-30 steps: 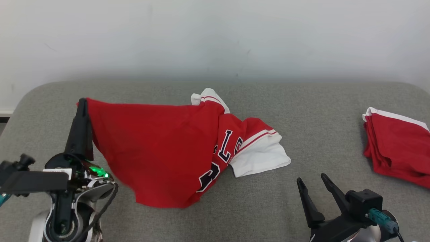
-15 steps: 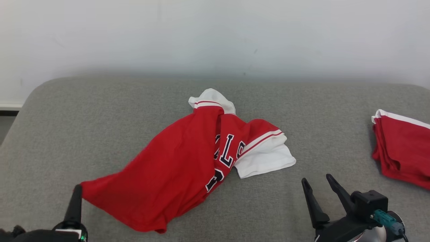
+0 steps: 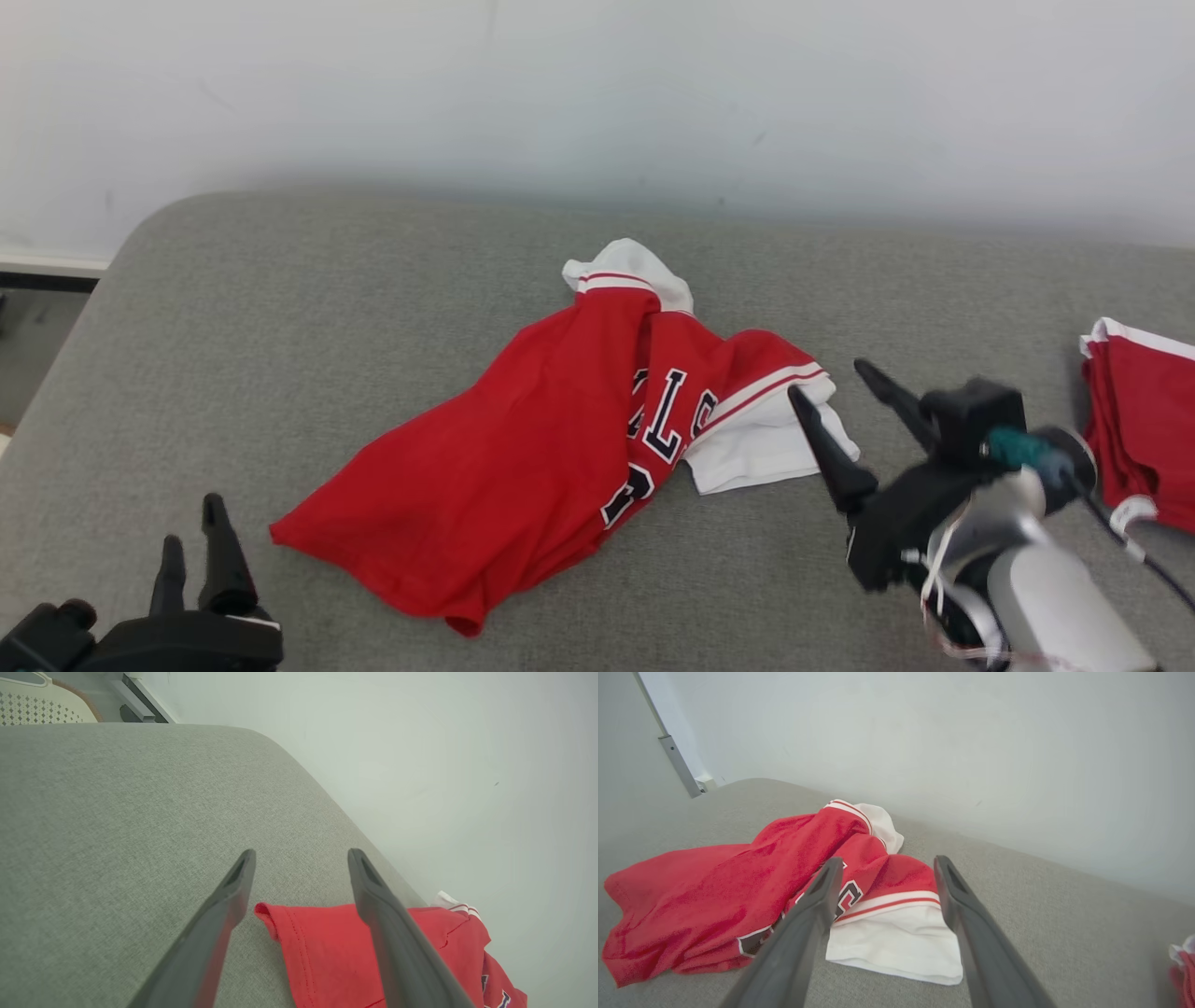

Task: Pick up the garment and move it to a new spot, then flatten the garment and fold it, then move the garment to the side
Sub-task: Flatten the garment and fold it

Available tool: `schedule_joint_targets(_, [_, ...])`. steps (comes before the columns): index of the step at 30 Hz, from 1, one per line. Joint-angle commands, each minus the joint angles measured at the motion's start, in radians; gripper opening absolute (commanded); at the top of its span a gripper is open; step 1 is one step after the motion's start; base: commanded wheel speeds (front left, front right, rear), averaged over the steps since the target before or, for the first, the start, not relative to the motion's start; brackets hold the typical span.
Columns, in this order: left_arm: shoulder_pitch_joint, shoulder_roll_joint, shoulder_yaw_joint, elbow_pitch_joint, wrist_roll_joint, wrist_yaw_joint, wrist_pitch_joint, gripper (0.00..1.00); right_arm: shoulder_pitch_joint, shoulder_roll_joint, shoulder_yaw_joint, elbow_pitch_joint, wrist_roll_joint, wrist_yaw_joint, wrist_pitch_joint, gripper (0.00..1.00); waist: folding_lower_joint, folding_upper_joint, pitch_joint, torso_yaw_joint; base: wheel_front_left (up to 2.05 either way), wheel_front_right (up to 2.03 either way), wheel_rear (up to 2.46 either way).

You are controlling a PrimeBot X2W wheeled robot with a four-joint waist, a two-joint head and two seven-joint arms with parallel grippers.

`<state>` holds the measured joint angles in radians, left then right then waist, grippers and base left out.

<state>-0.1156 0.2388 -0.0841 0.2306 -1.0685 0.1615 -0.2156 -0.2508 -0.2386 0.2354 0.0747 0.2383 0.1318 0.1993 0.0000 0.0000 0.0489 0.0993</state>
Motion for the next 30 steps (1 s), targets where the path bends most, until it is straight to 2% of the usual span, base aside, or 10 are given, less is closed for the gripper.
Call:
schedule_joint_targets(1, [0.005, -0.005, -0.013, -0.014, 0.032, -0.017, -0.018, 1.00, -0.055, -0.017, 0.011, 0.024, 0.018, -0.002, 0.033, 1.00, 0.0000, 0.0000, 0.007, 0.031, 0.00, 0.00, 0.00])
schedule_joint_targets(6, [0.039, -0.038, -0.062, -0.058, 0.132, -0.049, -0.043, 1.00, -0.218, -0.054, 0.015, 0.182, 0.024, -0.002, 0.148, 1.00, 0.0000, 0.0000, 0.027, 0.103, 0.00, 0.00, 0.00])
schedule_joint_targets(9, [0.048, -0.061, -0.094, -0.077, 0.171, -0.065, -0.047, 1.00, -0.292, -0.051, -0.002, 0.303, 0.018, -0.002, 0.205, 1.00, 0.0000, 0.0000, 0.042, 0.152, 0.00, 0.00, 0.00])
schedule_joint_targets(16, [0.048, -0.104, -0.122, -0.082, 0.199, -0.082, -0.049, 1.00, -0.386, -0.053, 0.024, 0.490, 0.029, -0.002, 0.211, 1.00, 0.0000, 0.0000, 0.076, 0.224, 0.00, 0.00, 0.00])
schedule_joint_targets(22, [0.022, -0.091, -0.133, -0.109, 0.273, -0.101, -0.049, 1.00, -0.474, -0.030, 0.010, 0.631, 0.021, -0.002, 0.192, 1.00, 0.0000, 0.0000, 0.108, 0.258, 0.00, 0.00, 0.00])
schedule_joint_targets(28, [0.002, -0.077, -0.164, -0.119, 0.354, -0.115, -0.050, 1.00, -0.551, -0.009, 0.018, 0.785, 0.007, -0.002, 0.255, 1.00, 0.0000, 0.0000, 0.133, 0.281, 0.00, 0.00, 0.00])
schedule_joint_targets(29, [0.000, -0.073, -0.170, -0.119, 0.366, -0.117, -0.050, 1.00, -0.562, -0.012, 0.015, 0.800, 0.007, -0.002, 0.248, 0.47, 0.0000, 0.0000, 0.136, 0.284, 0.00, 0.00, 0.00])
schedule_joint_targets(30, [-0.004, -0.069, -0.173, -0.122, 0.380, -0.119, -0.050, 1.00, -0.572, -0.014, 0.016, 0.808, 0.003, -0.002, 0.236, 0.18, 0.0000, 0.0000, 0.137, 0.285, 0.00, 0.00, 0.00])
